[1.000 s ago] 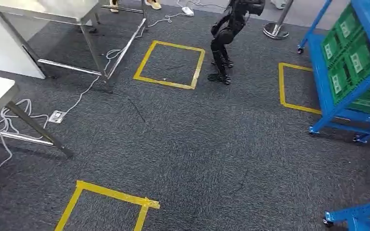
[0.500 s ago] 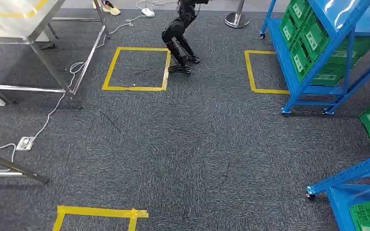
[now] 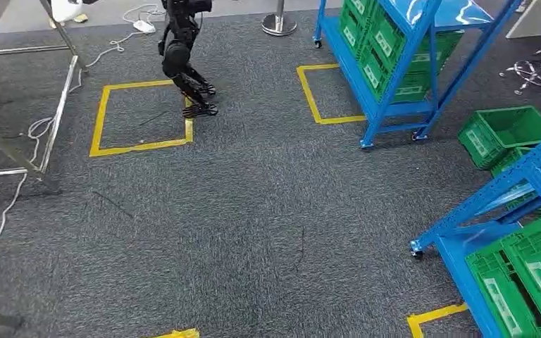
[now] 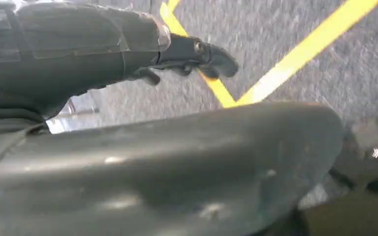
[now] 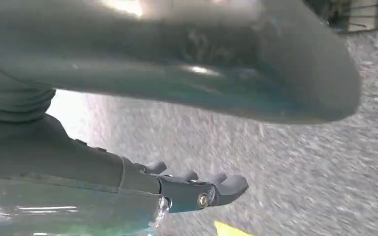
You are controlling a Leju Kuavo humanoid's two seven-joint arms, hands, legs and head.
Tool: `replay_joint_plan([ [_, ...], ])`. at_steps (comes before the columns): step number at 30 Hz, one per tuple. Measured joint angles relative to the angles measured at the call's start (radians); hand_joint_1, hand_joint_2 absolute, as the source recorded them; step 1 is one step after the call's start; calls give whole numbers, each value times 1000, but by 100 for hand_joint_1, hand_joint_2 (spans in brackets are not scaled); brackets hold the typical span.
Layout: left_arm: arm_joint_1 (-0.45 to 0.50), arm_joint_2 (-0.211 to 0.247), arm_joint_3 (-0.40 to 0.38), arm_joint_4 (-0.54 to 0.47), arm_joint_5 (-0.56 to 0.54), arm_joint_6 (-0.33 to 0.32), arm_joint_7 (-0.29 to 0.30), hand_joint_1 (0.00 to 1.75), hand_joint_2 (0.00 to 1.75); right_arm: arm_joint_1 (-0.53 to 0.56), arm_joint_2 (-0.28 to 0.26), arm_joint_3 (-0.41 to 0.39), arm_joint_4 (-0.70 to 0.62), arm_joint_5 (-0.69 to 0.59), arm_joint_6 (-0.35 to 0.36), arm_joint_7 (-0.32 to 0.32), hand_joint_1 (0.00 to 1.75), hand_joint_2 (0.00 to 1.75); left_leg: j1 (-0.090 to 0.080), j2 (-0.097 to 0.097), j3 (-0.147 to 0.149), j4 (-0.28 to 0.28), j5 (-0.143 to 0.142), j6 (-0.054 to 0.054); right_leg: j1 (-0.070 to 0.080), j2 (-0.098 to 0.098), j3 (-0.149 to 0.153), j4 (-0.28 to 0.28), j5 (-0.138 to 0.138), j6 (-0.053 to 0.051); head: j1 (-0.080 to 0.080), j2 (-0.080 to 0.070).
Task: Take the parts from the cabinet and place them on the table.
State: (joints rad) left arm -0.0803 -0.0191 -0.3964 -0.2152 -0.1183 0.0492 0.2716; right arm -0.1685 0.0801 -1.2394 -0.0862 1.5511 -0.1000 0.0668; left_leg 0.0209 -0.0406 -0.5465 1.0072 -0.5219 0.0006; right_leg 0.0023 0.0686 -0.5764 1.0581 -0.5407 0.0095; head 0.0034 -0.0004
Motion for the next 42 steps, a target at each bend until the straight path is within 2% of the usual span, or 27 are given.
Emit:
replay_joint_plan([
  [1, 1, -1, -1, 0, 0, 0, 0, 0, 0, -4, 0, 0, 0, 0, 0, 0, 0, 0, -4, 23, 7, -1, -3, 5, -2, -38, -39, 73, -39, 7, 4, 0],
  [3, 3, 0, -2, 0, 0, 0, 0, 0, 0, -7, 1, 0, 0, 0, 0, 0, 0, 0, -7, 64, 15, -1, -14, 8, -4, -61, -124, 227, -99, 17, 4, 0],
  [4, 3, 0, -2, 1, 0, 0, 0, 0, 0, -5, 1, 0, 0, 0, 0, 0, 0, 0, -7, 80, 17, -1, -17, 8, -6, -64, -147, 265, -101, 20, 4, 0],
  [6, 1, 0, -6, 1, 0, 0, 0, 0, 0, 6, 1, -1, 0, 0, 0, 0, 0, 0, -7, 104, 29, -1, -28, 5, -10, -68, -126, 208, -38, 21, 4, 0],
  [8, -2, -2, -6, 0, 0, 0, 0, 0, 0, 9, 0, -2, -1, 0, 0, 0, 0, 0, -7, 124, 47, -2, -40, -1, -8, -99, -37, 22, 66, 10, 6, 0],
  [9, -2, -3, -6, 0, 0, 0, 0, 0, 0, 8, -2, -2, -1, 0, 0, 0, 0, 0, -7, 132, 48, -3, -45, -5, 1, -141, -12, -18, 56, 3, 5, 0],
  [10, -5, -3, -7, 0, 0, 0, 0, 0, 0, 6, -2, -2, 0, 0, 0, 0, 0, 0, -13, 137, 50, 0, -51, -12, 10, -152, -8, -37, 51, -5, 6, 0],
  [13, -8, -6, -10, 0, 0, 0, 0, 0, 0, 8, -7, -6, -1, 0, 0, 0, 0, 0, -12, 165, 64, -9, -55, -23, 15, -125, -11, -36, 47, -19, 5, 0],
  [14, -8, -6, -14, -1, 0, 0, 0, 0, 0, 8, -8, -6, -1, 0, 0, 0, 0, 0, -7, 145, 69, -10, -66, -32, 4, -115, 3, -54, 54, -28, 7, 0],
  [15, -10, -6, -17, -1, -1, 0, 0, 0, 0, 10, -8, -7, -1, 0, -1, 0, 0, 0, -5, 84, 71, 2, -73, -34, 6, -111, 8, -58, 55, -30, 4, 0],
  [16, -10, -7, -20, -1, -1, 0, 0, 0, 0, 6, -8, -7, -1, 0, -1, 0, 0, 0, -5, 32, 41, 59, -106, -32, 2, -98, 11, -61, 55, -35, 1, 0],
  [19, -6, -8, -25, -1, 0, -1, 2, 0, 0, -4, -8, -7, -1, 0, -1, 0, 0, 0, -4, 25, -90, 270, -180, -34, 4, -55, 13, -60, 51, -44, -5, 0],
  [21, -1, -8, -26, 0, 0, -1, 5, 0, 0, -2, -8, -7, -1, 0, -1, -1, 0, 0, -3, 31, -114, 269, -139, -36, 4, -26, 17, -55, 47, -43, -6, 0],
  [23, -1, -6, -26, 1, -1, -1, 4, 0, 0, 3, -8, -7, -1, 0, -1, -1, 0, 0, 0, 25, -69, 138, -28, -38, -1, 4, 24, -44, 34, -35, -7, 0],
  [24, -2, -6, -26, 1, -1, -1, 4, 0, 0, 3, -7, -7, -1, 0, -1, -1, 0, 0, 7, -23, -39, 59, 10, -40, -5, 18, 26, -33, 25, -27, -9, 0],
  [25, -2, -6, -26, 1, -1, -2, 3, 0, 0, 2, -7, -8, -1, 0, -1, -1, 0, 0, 12, -92, -36, 59, -12, -41, -4, 28, 16, -28, 20, -19, -9, 0],
  [29, 2, -3, -26, 1, 0, -2, 6, 0, 0, -3, -7, -8, -1, 0, -2, -1, 0, 0, 6, -44, -21, 37, -19, -14, -15, 87, 4, -29, 24, 7, -4, 0],
  [30, 1, -3, -27, 1, 0, -3, 4, 0, 0, -1, -5, -8, 0, 0, -2, -1, 0, 0, 11, -24, -17, 31, -16, -8, -14, 73, 3, -23, 19, 8, -3, 0],
  [31, -1, -2, -28, 1, 0, -3, 3, 0, 0, 1, -2, -8, 0, 0, -2, -1, 0, 0, 9, -7, -11, 28, -18, -4, -7, 0, -8, 7, 0, 12, 2, 0],
  [32, 1, -3, -30, 1, -1, -3, 3, 0, 0, -4, -2, -8, -1, 0, -2, 0, 0, 0, 5, 16, -7, 27, -22, 2, -8, -38, -40, 69, -35, 17, 10, 0],
  [34, 4, -1, -30, 1, 0, -3, 3, 0, 0, -9, -2, -9, 0, 0, -2, -1, 0, 0, -2, 61, -3, 27, -29, 7, -11, -62, -120, 216, -100, 22, 11, 0],
  [35, 4, -1, -31, 1, 0, -3, 3, 0, 0, -7, 0, -11, 0, 0, -2, -1, 0, 0, -4, 78, -1, 27, -33, 8, -12, -66, -144, 259, -107, 23, 11, 0],
  [37, 2, 0, -31, 1, 0, -3, 3, 0, 0, 4, 1, -15, 0, 0, -2, 0, 0, 0, -7, 102, 7, 27, -40, 6, -11, -68, -132, 230, -63, 18, 11, 0],
  [39, -2, 0, -31, 1, 0, -3, 3, 0, 0, 10, 1, -16, 0, 2, -2, -1, 0, 0, -9, 119, 21, 27, -49, 3, -8, -77, -64, 93, 21, 6, 11, 0],
  [40, -4, -1, -31, 1, 2, -3, 3, 0, 0, 9, 1, -16, 0, 5, -2, -1, 0, 0, -9, 131, 27, 25, -56, 1, 2, -118, -16, 1, 42, -8, 12, 0],
  [41, -7, -2, -31, 1, 4, -3, 3, 0, 0, 6, 1, -16, 0, 8, -2, -1, 0, 0, -13, 136, 28, 24, -58, -3, 13, -144, -12, -7, 31, -13, 10, 0],
  [42, -9, -2, -31, 1, 4, -3, 3, 0, 0, 4, 2, -16, 0, 9, -2, -1, 0, 0, -12, 142, 28, 24, -59, -8, 17, -140, -6, -20, 30, -16, 13, 0],
])
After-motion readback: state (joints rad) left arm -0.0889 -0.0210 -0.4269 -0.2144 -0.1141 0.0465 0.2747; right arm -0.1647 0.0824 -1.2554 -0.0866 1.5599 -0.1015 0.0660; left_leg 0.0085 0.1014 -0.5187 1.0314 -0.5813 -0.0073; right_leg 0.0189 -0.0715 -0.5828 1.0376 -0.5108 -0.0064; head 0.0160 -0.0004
